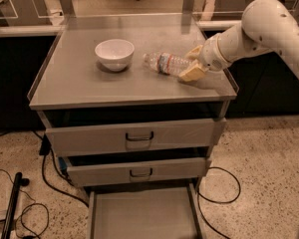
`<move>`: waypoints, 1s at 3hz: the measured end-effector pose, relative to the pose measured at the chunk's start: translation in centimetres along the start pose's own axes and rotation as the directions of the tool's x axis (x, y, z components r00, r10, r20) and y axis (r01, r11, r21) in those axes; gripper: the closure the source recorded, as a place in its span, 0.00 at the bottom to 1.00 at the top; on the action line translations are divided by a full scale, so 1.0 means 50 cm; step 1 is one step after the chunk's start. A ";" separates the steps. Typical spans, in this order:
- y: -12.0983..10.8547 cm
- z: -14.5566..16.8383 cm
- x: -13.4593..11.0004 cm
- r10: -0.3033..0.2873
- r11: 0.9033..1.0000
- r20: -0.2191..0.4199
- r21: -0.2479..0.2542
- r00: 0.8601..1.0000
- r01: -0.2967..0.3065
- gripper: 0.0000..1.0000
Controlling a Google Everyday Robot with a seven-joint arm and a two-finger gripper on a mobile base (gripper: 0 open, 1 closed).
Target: Pick water bottle from bottom drawer and place on counter
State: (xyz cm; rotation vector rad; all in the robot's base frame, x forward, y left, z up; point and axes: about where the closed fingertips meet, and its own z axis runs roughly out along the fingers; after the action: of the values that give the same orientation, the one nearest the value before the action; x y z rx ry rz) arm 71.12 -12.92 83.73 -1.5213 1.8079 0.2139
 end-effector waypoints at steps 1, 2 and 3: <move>0.000 0.000 0.000 0.000 1.000 0.000 0.000 1.000 0.000 0.28; 0.000 0.000 0.000 0.000 1.000 0.000 0.000 1.000 0.000 0.04; 0.000 0.000 0.000 0.000 1.000 0.000 0.000 1.000 0.000 0.00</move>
Offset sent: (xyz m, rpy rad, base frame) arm 0.0000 0.0000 0.0000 0.0000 0.0000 0.0000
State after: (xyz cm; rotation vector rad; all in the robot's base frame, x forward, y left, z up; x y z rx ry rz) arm 71.12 -12.91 83.72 -1.5214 1.8079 0.2141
